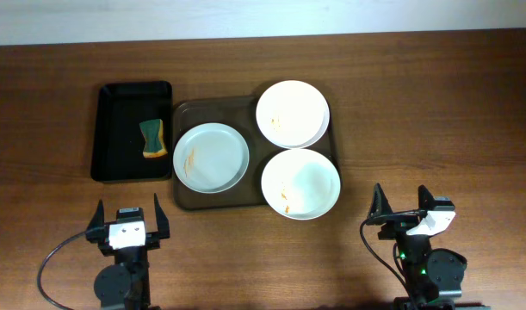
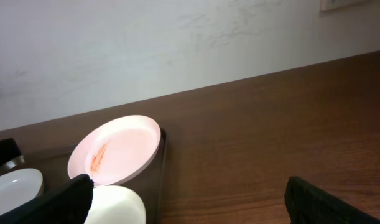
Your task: Clean dirty plates on tray and stack at the side
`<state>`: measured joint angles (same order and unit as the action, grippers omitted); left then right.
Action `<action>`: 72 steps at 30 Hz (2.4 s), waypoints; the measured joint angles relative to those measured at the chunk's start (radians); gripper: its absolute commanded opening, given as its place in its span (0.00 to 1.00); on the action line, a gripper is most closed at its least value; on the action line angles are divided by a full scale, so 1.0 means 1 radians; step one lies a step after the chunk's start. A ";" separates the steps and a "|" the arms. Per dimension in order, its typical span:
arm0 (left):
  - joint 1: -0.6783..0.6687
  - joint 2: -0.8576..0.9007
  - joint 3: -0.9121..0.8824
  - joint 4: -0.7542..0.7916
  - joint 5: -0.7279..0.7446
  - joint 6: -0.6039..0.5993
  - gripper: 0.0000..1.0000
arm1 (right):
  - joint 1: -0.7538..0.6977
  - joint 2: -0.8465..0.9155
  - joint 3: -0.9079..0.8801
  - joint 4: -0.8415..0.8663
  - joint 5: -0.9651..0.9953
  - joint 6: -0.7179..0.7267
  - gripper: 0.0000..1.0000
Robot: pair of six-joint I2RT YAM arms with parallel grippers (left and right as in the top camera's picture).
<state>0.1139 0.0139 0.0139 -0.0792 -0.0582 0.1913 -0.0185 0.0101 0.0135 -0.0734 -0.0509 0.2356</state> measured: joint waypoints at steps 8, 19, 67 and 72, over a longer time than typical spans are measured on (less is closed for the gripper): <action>0.000 0.000 0.000 -0.002 0.026 0.000 0.99 | 0.000 0.000 0.000 0.000 0.000 0.000 0.98; 0.000 0.000 0.000 -0.002 0.026 0.000 0.99 | 0.000 0.000 0.000 0.000 0.000 0.000 0.98; 0.000 0.003 0.054 0.004 0.154 0.000 0.99 | 0.000 0.000 0.000 0.004 -0.039 0.001 0.98; 0.000 0.064 0.190 -0.110 0.159 0.000 0.99 | 0.000 0.000 0.021 0.000 -0.045 0.000 0.98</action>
<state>0.1139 0.0784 0.2043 -0.1890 0.1013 0.1913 -0.0185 0.0105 0.0345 -0.0734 -0.0963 0.2359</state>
